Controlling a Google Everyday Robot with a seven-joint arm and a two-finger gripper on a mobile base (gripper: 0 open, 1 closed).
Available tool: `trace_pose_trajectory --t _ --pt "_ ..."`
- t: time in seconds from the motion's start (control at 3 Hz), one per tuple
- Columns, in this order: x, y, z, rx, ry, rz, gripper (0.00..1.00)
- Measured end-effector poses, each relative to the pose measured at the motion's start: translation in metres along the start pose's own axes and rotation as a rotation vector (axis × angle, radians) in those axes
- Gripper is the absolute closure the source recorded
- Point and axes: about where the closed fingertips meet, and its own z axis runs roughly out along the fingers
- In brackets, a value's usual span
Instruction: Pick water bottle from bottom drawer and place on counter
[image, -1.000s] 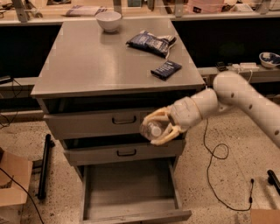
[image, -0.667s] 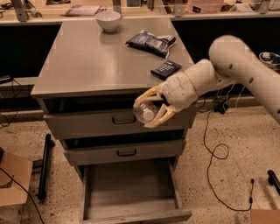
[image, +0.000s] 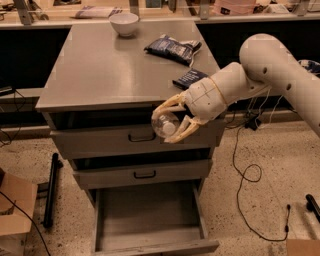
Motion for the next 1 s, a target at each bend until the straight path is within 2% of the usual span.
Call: trace_pose_trajectory --t 0.33,0.67,1.0 --pt "-0.001 0.001 0.001 -0.015 0.014 -0.003 1.0" --pt "-0.016 0.001 -0.013 -0.022 0.172 -0.025 1.0" --pt "-0.043 -0.003 -0.035 -0.013 0.326 -0.064 1.0"
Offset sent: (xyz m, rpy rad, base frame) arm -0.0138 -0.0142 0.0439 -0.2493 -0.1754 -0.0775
